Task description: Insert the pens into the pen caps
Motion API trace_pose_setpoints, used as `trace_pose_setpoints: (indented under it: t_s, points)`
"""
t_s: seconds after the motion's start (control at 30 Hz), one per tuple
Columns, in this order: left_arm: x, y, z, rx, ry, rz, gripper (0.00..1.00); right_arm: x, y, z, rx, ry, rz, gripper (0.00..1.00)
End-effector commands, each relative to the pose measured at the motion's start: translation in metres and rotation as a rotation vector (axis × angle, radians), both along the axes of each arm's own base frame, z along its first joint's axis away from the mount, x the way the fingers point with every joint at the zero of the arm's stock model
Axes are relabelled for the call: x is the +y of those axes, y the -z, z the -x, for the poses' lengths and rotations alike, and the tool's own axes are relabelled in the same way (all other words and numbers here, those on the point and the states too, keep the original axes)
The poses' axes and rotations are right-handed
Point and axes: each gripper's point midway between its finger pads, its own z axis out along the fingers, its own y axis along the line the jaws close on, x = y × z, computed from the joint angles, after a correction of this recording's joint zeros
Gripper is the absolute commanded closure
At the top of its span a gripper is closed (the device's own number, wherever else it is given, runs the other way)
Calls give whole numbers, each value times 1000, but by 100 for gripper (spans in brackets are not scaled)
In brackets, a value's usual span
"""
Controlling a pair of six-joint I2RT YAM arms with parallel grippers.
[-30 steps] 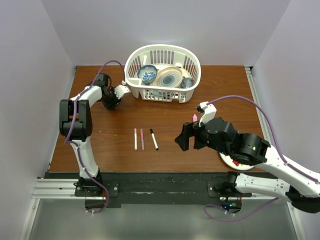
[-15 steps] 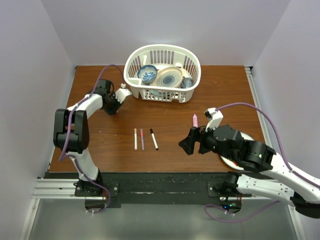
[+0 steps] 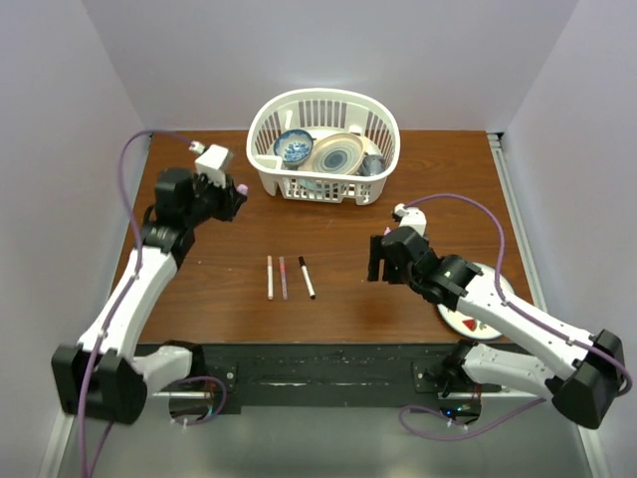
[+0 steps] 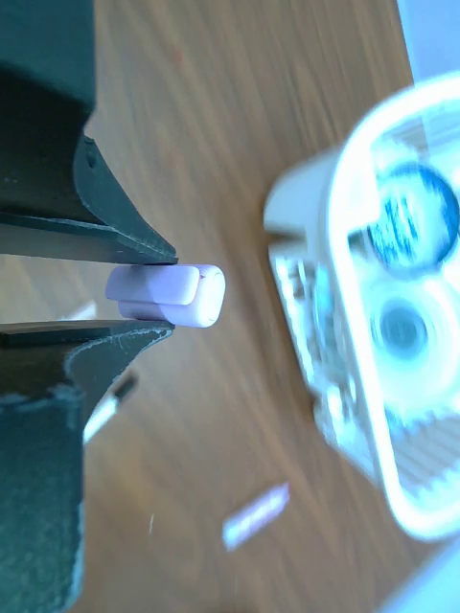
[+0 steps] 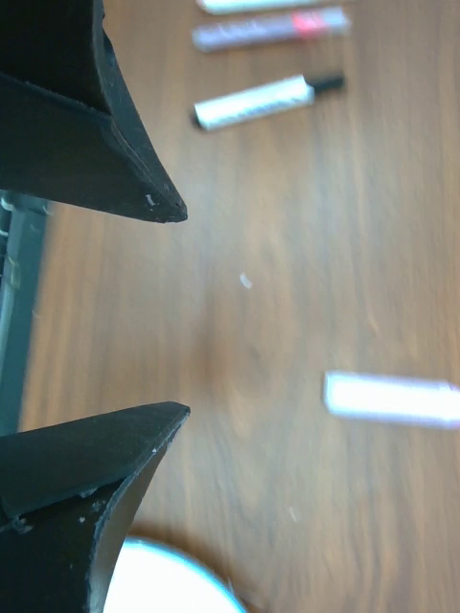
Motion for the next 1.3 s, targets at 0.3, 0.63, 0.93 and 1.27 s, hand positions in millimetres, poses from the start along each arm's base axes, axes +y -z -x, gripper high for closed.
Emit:
trace_pose_setpoints:
  t_s: [0.3,0.63,0.93,1.27]
  points:
    - [-38,-43,77,-228,128,510,100,-32,34,-84,38,-25,165,18]
    - [-46,-49,94,-190,189,513,100,-26,82,-132,143,-19,156,31]
    - [-47,-52,96,-204,212,499,100,-38,123,-139,209,46,240,40]
    - [-39,-54,96,-218,161,485,100,-50,120,-127,227,77,270,84]
